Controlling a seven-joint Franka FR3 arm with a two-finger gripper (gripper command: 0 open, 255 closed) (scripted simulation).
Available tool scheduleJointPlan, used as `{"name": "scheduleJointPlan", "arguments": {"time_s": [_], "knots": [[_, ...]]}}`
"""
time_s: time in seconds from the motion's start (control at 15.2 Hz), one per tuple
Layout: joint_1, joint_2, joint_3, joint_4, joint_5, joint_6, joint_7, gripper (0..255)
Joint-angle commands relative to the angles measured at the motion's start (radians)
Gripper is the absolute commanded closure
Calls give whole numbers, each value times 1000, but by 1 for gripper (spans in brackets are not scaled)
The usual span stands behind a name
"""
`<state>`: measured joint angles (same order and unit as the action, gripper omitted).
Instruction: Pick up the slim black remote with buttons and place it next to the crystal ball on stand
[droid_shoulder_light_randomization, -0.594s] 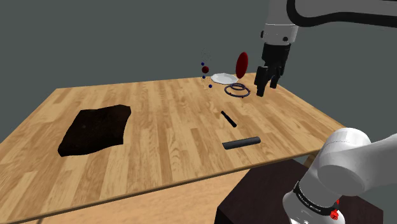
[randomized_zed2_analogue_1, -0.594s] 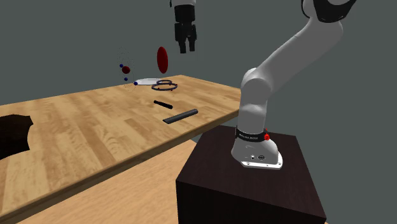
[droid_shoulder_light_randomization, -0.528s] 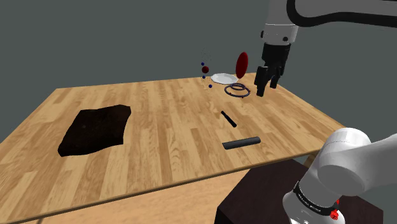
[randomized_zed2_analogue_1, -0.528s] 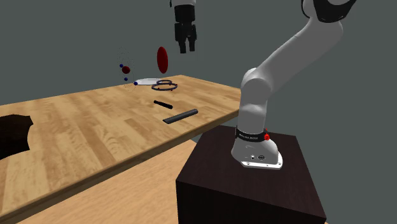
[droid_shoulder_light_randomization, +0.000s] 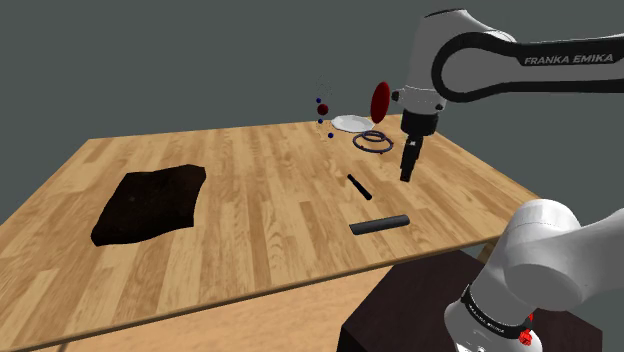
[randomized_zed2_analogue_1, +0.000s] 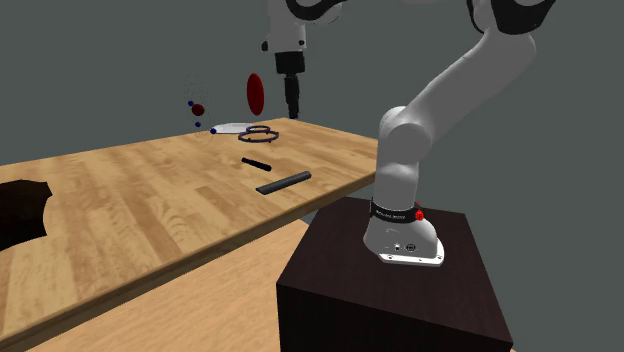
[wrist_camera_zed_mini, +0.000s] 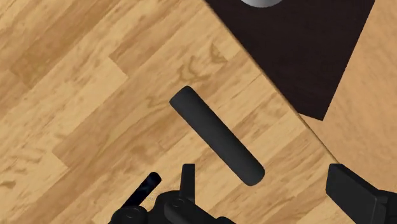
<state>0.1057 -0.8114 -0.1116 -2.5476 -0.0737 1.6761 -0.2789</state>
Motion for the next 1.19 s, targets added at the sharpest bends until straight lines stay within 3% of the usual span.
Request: {"name": "scheduleJointPlan", "arguments": {"time_s": [0.0,0.66,1.12], "knots": [[25,4,-38,-58,-22,66,-104,0],[157,201,-247,-254,-126,462,-596,0],[167,276,-276,-307,-136,590,-621,0]]}}
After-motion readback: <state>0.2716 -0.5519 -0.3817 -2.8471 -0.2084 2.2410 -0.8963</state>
